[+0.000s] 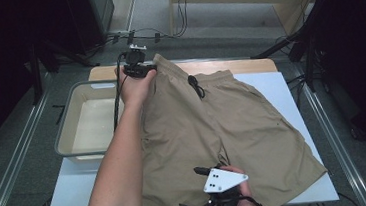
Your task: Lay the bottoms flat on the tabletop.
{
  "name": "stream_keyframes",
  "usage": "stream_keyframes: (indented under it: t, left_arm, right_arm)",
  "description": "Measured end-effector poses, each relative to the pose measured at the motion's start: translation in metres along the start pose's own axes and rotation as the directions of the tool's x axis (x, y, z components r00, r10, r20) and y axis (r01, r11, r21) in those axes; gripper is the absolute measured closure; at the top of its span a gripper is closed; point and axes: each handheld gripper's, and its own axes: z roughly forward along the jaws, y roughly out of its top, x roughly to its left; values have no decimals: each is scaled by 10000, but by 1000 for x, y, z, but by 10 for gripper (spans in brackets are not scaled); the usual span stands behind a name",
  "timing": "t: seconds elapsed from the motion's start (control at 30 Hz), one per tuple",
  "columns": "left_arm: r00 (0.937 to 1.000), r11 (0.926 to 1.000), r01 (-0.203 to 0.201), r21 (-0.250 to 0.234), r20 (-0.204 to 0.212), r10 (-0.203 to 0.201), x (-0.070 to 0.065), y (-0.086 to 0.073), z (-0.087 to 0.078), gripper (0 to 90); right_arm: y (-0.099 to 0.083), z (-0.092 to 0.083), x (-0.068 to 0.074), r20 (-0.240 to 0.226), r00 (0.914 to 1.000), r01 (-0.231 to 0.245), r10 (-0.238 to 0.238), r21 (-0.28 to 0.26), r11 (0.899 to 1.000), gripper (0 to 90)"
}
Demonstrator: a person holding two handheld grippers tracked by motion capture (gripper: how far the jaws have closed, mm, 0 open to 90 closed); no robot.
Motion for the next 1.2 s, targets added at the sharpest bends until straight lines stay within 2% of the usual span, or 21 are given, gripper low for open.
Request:
stream_keyframes:
  t: [0.07, 0.13, 0.17, 0.27, 0.43, 0.47, 0.6, 0.7, 0.8, 1.0, 1.2]
  left_arm:
    - [10000, 10000, -8, 15, -20, 8, 1, 1, -2, 839]
    - [9999, 9999, -126, -46, -36, 126, 0, 1, -5, 839]
    - [9998, 9998, -187, -81, -4, 187, 0, 2, -6, 839]
    - [9996, 9994, -287, -189, 59, 288, -1, 3, -10, 838]
    - [9994, 9991, -339, -241, 60, 340, 2, 4, -15, 838]
    - [9994, 9992, -336, -230, 44, 337, 3, 4, -16, 838]
    - [9993, 9991, -359, -208, 37, 360, 3, 4, -16, 838]
    - [9989, 9987, -473, -177, 39, 474, 1, 4, -16, 838]
    - [9989, 9988, -459, -167, 119, 461, 1, 4, -17, 837]
    - [9988, 9988, -466, -116, 149, 467, 2, 3, -18, 836]
    - [9987, 9988, -477, -67, 199, 478, 2, 3, -16, 836]
  right_arm:
    - [4, 7, 6, -91, 9998, 178, -177, 130, 9998, 0]
    - [8, 16, 12, -384, 9988, 304, -298, 150, 9994, 2]
    - [10, 20, 16, -479, 9984, 321, -315, 124, 9994, 36]
    - [15, 34, 27, -655, 9966, 520, -505, 219, 9984, 42]
    - [18, 58, 42, -680, 9950, 760, -729, 438, 9961, 143]
    - [19, 62, 45, -676, 9945, 840, -803, 541, 9950, 190]
    - [19, 78, 58, -1126, 9865, 1270, -1188, 689, 9895, 328]
    - [19, 90, 68, -1233, 9800, 1661, -1561, 758, 9832, 368]
    - [19, 102, 75, -1390, 9767, 1789, -1638, 1037, 9784, 376]
    - [13, 122, 75, -1131, 9792, 1837, -1682, 1451, 9722, 372]
    - [7, 132, 76, -750, 9760, 2148, -2045, 1776, 9604, 344]
